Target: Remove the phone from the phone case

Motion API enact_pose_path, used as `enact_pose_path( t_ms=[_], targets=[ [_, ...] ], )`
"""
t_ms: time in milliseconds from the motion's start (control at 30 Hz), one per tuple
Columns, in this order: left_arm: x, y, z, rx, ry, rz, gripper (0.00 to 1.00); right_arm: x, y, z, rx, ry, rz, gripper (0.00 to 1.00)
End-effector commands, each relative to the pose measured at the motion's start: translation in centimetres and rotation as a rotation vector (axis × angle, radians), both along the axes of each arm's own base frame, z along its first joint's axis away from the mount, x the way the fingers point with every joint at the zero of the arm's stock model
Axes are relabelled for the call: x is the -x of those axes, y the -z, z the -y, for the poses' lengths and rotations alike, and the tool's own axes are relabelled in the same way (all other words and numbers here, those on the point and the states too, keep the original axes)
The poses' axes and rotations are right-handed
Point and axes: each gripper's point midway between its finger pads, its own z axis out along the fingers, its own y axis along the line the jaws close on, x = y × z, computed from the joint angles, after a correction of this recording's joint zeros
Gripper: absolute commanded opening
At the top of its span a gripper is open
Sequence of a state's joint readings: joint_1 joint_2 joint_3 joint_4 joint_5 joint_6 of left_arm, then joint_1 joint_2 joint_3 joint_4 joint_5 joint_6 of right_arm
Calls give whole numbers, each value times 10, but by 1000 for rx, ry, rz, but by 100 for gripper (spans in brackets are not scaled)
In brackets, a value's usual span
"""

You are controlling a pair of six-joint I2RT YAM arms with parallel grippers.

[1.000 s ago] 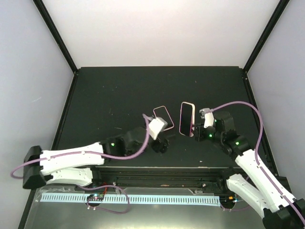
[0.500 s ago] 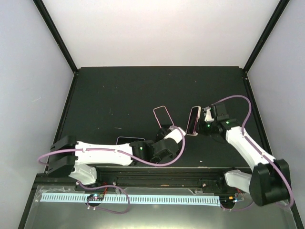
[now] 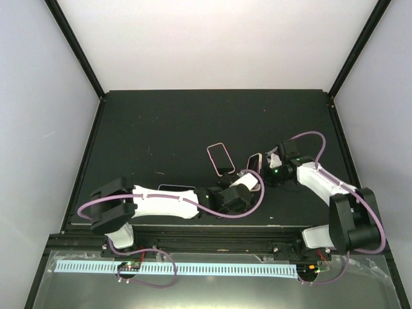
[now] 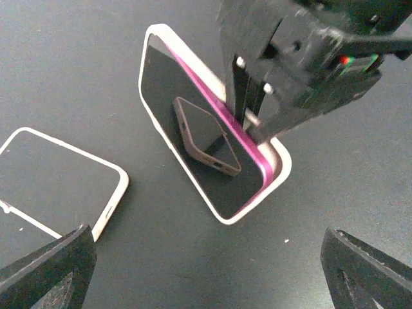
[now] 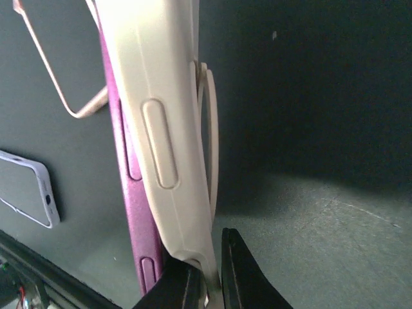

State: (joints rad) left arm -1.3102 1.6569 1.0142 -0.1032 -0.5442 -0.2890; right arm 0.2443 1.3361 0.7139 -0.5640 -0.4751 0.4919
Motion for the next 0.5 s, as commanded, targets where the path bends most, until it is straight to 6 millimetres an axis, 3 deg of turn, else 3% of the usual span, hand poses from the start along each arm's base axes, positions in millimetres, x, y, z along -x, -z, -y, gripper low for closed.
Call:
enact_pose_path(
  t_ms=[0,267,467],
  targets=[
    [-7,-11,20,38,12,12,97,-6,-5,-22,-118,-65,-25,1],
    [-25,10,13,23,-49,18,97,-7,21,-18,-63,-72,-86,1],
    [-33,28,19,20,-24,-3,95,-15,38,-20,-40,-142,-101,1]
  ],
)
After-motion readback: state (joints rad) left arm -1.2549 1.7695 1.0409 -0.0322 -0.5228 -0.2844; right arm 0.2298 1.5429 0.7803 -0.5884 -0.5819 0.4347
